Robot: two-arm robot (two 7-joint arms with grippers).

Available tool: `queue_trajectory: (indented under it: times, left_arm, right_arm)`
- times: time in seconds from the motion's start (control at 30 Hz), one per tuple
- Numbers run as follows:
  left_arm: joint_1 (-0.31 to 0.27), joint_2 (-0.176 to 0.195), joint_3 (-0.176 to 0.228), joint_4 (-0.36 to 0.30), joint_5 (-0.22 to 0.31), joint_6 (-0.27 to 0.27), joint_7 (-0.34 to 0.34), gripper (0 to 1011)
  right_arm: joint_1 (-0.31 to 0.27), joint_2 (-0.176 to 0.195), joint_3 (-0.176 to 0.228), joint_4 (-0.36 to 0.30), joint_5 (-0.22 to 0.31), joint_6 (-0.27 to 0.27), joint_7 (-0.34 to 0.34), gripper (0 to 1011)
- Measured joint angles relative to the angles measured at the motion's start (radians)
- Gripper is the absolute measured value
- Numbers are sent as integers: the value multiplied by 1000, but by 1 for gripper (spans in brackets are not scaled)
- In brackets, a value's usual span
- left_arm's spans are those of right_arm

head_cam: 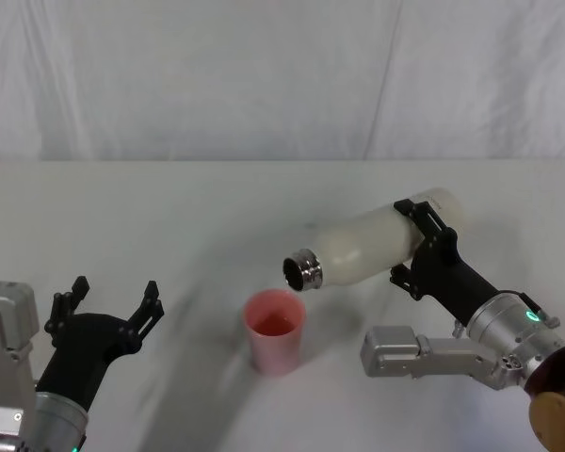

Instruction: Grasp the thermos with one hand and pour water into the cup lid.

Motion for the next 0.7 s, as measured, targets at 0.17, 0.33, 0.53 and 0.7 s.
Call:
queue_trajectory:
  times: [0.17,0.33,0.53,0.7]
  left_arm:
    - [0,0,0,0,0,0,0,1001]
    - [0,0,0,0,0,0,0,1001]
    - [0,0,0,0,0,0,0,1001]
    - [0,0,0,0,0,0,0,1001]
  right_arm:
    - [5,0,-7,0,-6,-1,-1,952]
    - [10,2,-17,-1,-16,-3,-2,952]
    - [18,5,-28,-1,-27,-4,-2,952]
    - [21,7,-34,-2,-33,-4,-3,952]
